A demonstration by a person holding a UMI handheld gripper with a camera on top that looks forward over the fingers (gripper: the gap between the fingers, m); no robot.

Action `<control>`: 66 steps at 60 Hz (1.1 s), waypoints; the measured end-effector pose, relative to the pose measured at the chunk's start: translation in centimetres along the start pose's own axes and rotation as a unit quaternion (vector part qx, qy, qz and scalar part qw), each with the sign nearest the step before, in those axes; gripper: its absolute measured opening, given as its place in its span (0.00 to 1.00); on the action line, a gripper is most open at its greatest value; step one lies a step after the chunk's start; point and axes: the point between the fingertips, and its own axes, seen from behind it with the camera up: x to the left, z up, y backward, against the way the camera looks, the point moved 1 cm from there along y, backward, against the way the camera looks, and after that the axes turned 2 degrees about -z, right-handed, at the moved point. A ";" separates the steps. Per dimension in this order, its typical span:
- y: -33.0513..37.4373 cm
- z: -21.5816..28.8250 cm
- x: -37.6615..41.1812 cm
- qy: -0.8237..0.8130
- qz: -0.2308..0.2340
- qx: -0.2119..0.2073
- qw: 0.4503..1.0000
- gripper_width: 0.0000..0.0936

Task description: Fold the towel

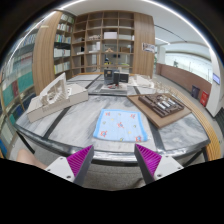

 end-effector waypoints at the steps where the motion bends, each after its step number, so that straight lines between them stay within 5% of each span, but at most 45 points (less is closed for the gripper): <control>1: -0.1 0.0 0.2 0.001 0.004 0.001 1.000 0.91; 31: -22.0 4.6 10.3 0.054 0.037 0.004 0.998 0.88; 41: -26.4 1.9 10.1 0.055 0.033 0.049 0.997 0.66; 45: -26.8 1.6 10.4 0.031 0.051 0.049 0.997 0.37; 47: -26.9 1.8 9.9 0.017 0.045 0.046 0.998 0.36; 50: -27.3 1.9 8.8 0.016 0.029 0.035 0.999 0.11; 66: -27.3 2.1 8.4 -0.004 0.027 0.034 0.999 0.00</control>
